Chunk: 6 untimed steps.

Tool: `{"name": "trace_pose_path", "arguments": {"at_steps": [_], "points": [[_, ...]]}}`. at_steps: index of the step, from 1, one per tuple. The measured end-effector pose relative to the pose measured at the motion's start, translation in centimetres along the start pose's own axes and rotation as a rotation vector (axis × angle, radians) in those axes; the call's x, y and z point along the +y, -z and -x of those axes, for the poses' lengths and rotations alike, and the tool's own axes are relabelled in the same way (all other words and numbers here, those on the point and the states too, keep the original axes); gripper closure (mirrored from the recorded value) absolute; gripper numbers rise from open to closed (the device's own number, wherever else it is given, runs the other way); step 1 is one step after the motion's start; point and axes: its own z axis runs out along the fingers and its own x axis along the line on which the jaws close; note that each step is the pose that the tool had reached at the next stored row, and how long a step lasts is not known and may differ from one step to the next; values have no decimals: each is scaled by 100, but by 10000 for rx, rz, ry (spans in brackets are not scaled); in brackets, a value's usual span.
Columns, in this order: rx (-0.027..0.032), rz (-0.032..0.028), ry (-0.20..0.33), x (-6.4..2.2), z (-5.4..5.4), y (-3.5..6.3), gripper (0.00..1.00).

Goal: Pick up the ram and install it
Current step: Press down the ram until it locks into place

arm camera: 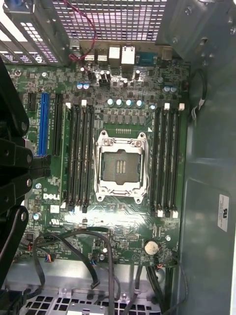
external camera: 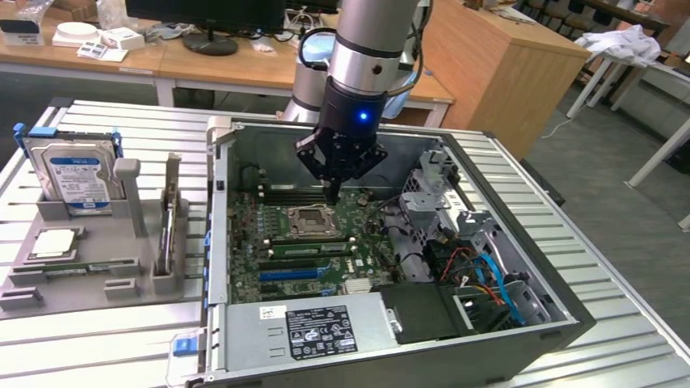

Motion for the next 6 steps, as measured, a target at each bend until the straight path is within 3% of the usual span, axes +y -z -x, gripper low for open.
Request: {"name": "trace_pose_path", "arguments": {"at_steps": [6], "points": [[1,0,-8,1,0,-1,89]]}}
